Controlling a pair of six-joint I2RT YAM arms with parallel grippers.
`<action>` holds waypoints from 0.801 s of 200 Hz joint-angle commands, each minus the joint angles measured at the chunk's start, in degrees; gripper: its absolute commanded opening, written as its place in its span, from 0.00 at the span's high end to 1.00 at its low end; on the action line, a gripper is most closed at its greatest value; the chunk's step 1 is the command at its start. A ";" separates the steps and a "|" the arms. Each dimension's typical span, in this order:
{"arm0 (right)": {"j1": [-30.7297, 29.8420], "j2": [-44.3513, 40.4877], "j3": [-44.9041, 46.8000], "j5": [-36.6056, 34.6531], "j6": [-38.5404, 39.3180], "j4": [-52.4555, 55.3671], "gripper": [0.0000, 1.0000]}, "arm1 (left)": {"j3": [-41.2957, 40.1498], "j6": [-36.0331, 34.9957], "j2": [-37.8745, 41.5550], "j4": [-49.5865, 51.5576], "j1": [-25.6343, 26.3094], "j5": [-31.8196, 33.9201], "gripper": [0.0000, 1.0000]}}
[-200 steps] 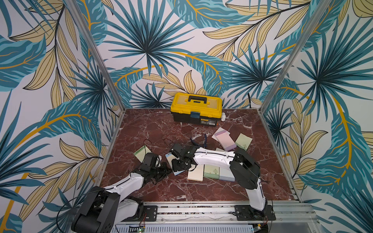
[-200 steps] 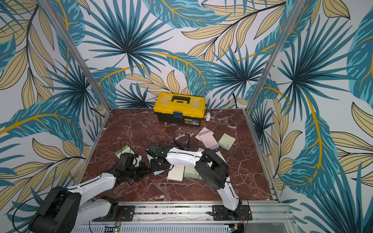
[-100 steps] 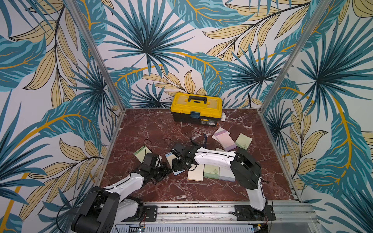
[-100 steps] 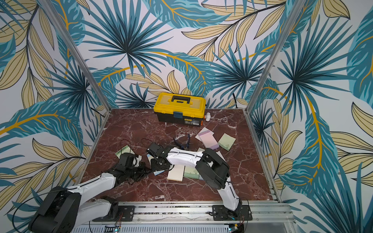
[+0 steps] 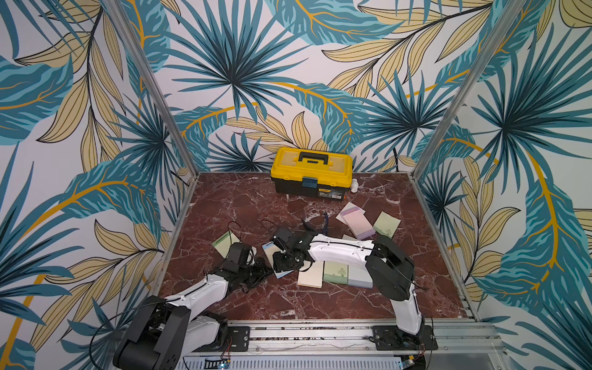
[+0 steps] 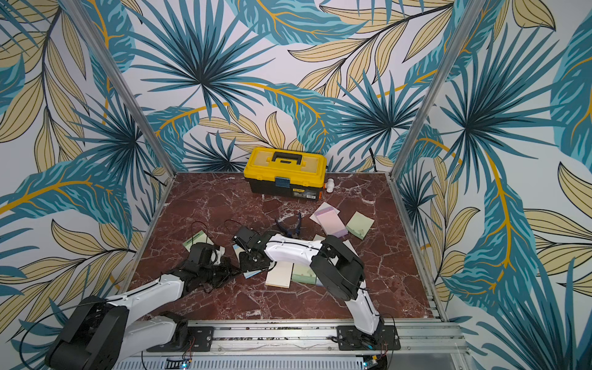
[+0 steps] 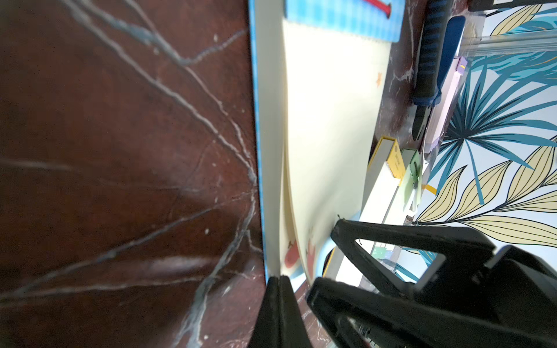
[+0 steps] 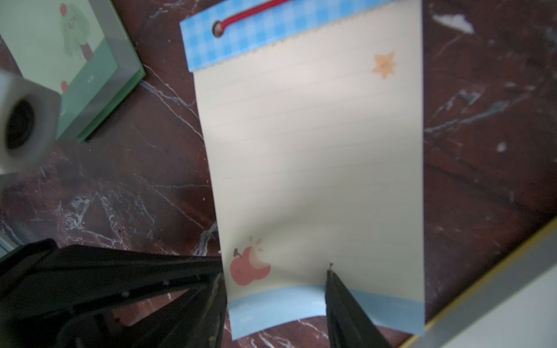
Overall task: Tear off pages from different memo pads
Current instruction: Pick up the memo pad from the center of the board.
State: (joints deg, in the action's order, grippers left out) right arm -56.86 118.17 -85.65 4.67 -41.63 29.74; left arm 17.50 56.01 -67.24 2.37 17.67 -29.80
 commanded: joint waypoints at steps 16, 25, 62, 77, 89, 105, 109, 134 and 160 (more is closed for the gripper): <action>0.26 1.31 2.33 0.54 -0.61 0.25 0.46 | -0.45 -0.43 0.60 0.83 0.29 0.37 1.00; 0.26 1.27 2.33 0.63 -0.57 0.23 0.46 | -0.46 -0.52 0.83 1.09 0.35 0.50 1.00; 0.27 1.36 2.33 0.91 -0.68 -0.03 0.46 | -0.53 -0.54 0.81 0.90 0.33 0.73 1.00; 0.32 1.44 2.33 0.91 -0.72 -0.03 0.46 | -0.53 -0.14 0.12 -0.10 0.34 0.45 1.00; 0.33 1.39 2.41 0.99 -0.67 -0.12 0.46 | -0.46 0.13 -0.57 -0.77 0.52 0.23 1.00; 0.35 1.44 2.37 1.00 -0.80 -0.12 0.46 | -0.27 0.17 -1.26 -1.21 0.75 0.21 1.00; 0.35 1.40 2.34 1.04 -0.77 -0.12 0.46 | -0.27 0.18 -1.32 -1.30 0.84 0.19 1.00; 0.35 1.26 2.42 0.98 -0.75 -0.12 0.46 | -0.11 -0.26 -0.80 0.06 0.84 0.62 1.00; 0.38 1.27 2.41 0.95 -0.74 -0.03 0.46 | 0.08 -1.23 0.97 3.06 0.90 1.60 1.00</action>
State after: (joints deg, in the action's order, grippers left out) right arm -56.60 118.17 -85.41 5.43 -41.80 28.71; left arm 17.50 55.94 -67.96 2.61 18.22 -29.52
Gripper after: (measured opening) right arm 0.541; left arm 0.042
